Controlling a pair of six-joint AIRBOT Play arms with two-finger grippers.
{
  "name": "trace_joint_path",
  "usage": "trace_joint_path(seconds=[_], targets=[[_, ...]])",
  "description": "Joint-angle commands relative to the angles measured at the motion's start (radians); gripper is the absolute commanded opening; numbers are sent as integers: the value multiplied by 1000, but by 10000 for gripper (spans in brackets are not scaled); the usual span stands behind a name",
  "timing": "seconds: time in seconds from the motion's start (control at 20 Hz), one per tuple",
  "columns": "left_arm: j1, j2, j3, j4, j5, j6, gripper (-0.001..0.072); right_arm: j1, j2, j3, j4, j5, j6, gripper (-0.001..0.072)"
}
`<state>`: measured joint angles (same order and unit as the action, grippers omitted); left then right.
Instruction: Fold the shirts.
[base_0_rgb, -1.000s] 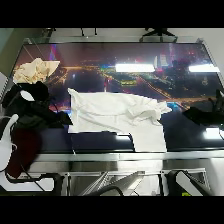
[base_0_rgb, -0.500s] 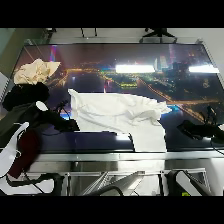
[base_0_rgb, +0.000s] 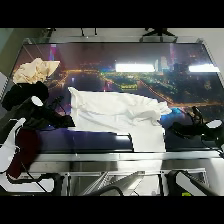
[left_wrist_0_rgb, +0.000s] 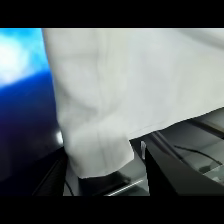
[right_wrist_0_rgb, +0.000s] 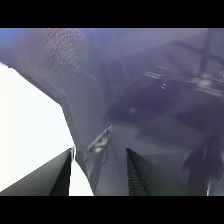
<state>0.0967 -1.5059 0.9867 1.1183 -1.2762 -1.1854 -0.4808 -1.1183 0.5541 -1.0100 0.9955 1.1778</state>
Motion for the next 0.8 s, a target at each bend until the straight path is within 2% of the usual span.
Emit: trace_joint_path(seconds=[0.0,0.35,0.45,0.5,0.55,0.6,0.65,0.75], targets=[[39,2,5,-11,-26,-1,523,13,-26,-1,9,-11,-4,391],[-37,-44,4,-19,43,17,517,29,-82,0,56,-19,-69,391],[-48,-69,5,-19,51,43,136,29,-84,0,73,-18,-84,391],[-46,-76,5,-16,54,44,32,30,-84,0,87,-18,-94,392],[-36,-76,5,-14,54,44,18,31,-84,0,113,-18,-123,393],[-23,-72,5,-14,47,44,18,35,-84,0,148,-19,-167,431],[-6,-67,5,-14,42,44,18,36,-85,2,194,-19,-222,568],[27,-47,5,-21,39,44,18,45,-103,22,230,-23,-251,593]])
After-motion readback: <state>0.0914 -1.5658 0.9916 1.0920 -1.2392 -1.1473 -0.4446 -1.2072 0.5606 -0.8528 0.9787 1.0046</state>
